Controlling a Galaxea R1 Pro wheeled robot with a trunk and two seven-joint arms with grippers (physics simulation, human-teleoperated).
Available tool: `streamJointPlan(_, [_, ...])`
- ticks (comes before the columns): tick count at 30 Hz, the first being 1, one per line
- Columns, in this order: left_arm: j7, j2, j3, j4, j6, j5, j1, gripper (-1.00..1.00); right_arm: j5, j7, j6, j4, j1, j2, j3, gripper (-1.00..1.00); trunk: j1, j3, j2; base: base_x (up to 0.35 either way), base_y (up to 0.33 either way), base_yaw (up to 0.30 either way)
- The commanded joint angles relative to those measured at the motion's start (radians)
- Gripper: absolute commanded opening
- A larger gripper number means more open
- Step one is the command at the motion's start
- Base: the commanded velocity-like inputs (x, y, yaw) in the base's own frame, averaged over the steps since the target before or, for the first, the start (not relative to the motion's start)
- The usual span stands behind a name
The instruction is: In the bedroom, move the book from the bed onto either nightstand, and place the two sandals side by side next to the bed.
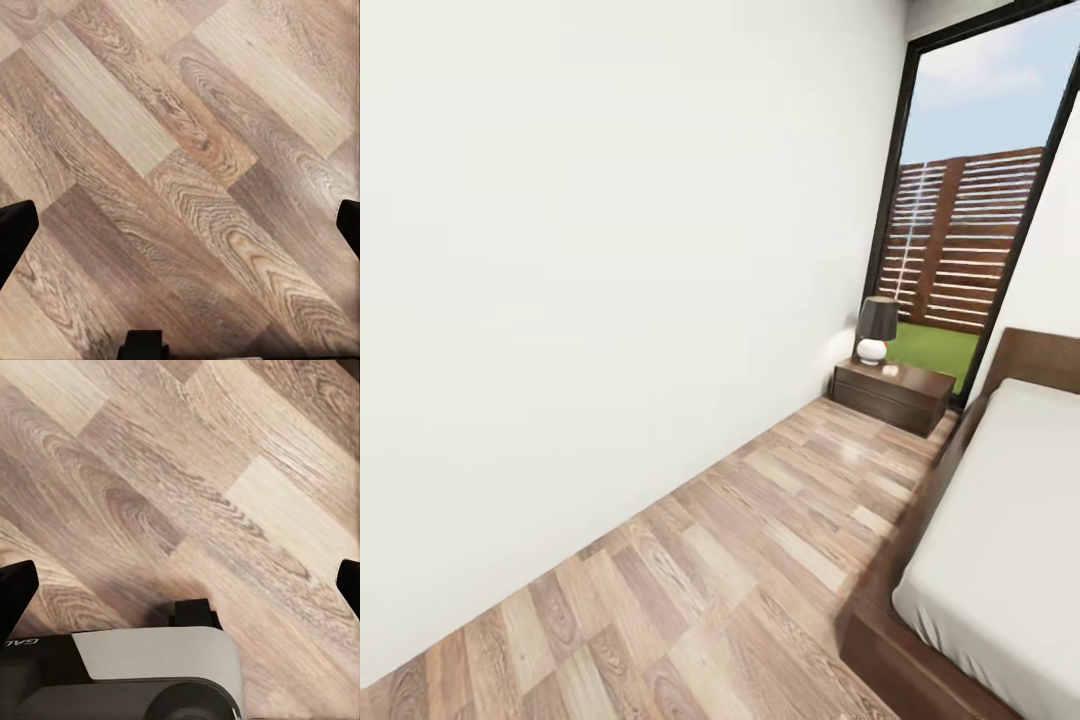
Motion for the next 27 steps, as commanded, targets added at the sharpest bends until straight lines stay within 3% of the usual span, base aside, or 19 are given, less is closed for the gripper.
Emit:
streamJointPlan(1, [0.0, 0.0, 0.0, 0.0, -0.003, 0.0, 0.0, 1.0, -0.003, 0.0, -0.001, 0.0, 0.0, 0.0, -0.001, 1.0, 0.0, -0.001, -0.001, 0.0, 0.0, -0.3])
streamJointPlan(27, [0.0, 0.0, -0.001, 0.0, -0.003, 0.0, 0.0, 1.0, 0.0, -0.001, -0.001, 0.0, 0.0, 0.001, 0.0, 1.0, 0.0, -0.001, -0.001, 0.0, 0.0, -0.3])
